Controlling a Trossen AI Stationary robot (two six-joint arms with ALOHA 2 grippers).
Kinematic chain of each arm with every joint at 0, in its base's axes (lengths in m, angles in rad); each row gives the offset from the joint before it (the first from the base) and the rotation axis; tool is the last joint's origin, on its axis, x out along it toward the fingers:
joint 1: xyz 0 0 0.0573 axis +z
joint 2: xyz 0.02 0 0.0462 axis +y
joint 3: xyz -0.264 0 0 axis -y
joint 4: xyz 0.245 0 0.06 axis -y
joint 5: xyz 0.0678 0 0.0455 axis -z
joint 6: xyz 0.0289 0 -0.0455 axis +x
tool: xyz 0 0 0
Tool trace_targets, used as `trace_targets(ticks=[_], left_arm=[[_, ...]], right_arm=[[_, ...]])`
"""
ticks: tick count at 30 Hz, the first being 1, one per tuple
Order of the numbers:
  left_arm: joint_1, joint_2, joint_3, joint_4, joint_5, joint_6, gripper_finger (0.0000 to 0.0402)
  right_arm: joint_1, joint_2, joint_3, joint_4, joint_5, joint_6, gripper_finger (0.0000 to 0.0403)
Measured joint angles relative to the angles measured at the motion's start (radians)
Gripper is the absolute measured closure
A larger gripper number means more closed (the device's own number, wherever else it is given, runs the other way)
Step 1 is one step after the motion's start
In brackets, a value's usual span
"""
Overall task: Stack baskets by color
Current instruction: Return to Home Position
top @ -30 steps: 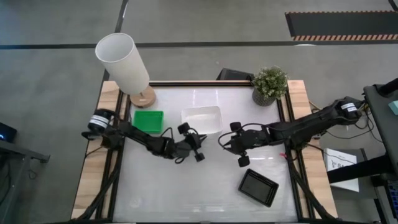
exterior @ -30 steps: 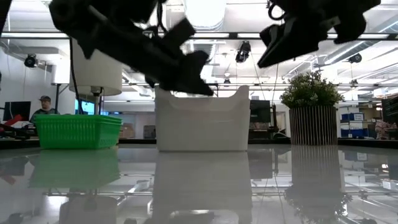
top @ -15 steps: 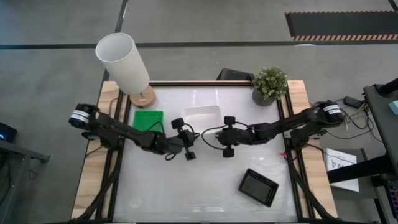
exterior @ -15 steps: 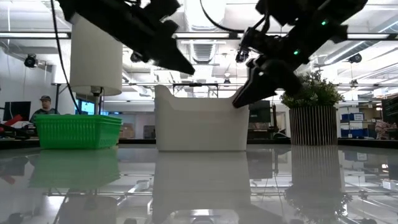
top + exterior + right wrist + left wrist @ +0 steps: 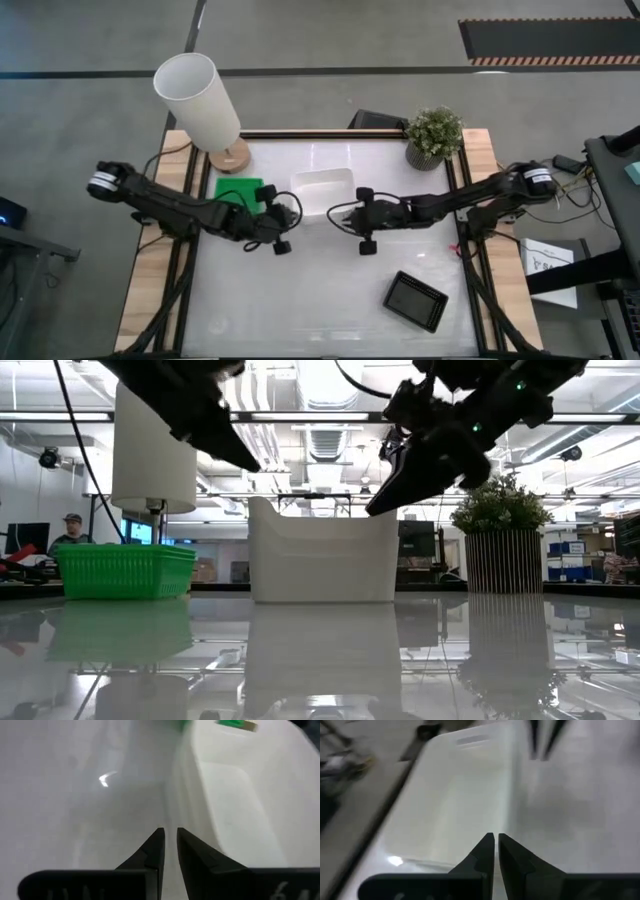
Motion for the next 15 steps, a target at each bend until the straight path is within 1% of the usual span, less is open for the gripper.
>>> trace_targets(ticks=[2, 3, 5, 7, 11, 13, 15], left_arm=[[-0.014, -0.014, 0.0, 0.001, 0.069, 0.0, 0.0393], [-0.022, -0.019, 0.0, 0.001, 0.124, 0.001, 0.0393], [-0.037, -0.02, -0.006, 0.012, 0.267, 0.023, 0.0393], [-0.062, -0.02, -0.041, 0.077, 0.374, 0.072, 0.0393], [-0.095, -0.054, -0.18, 0.345, 0.473, 0.206, 0.04], [-0.089, -0.096, -0.263, 0.471, 0.498, 0.212, 0.04], [-0.078, -0.149, -0.351, 0.561, 0.499, 0.212, 0.0401]], right_arm=[[0.003, -0.013, -0.002, -0.01, -0.054, 0.0, 0.036], [0.006, -0.022, -0.002, -0.016, -0.081, -0.001, 0.036], [0.017, -0.041, -0.01, -0.018, -0.131, -0.023, 0.036], [0.03, -0.064, -0.033, 0.005, -0.149, -0.051, 0.036], [0.035, -0.13, -0.145, 0.145, -0.149, -0.104, 0.036], [0.029, -0.176, -0.22, 0.228, -0.149, -0.107, 0.036], [0.025, -0.229, -0.3, 0.294, -0.148, -0.105, 0.036]])
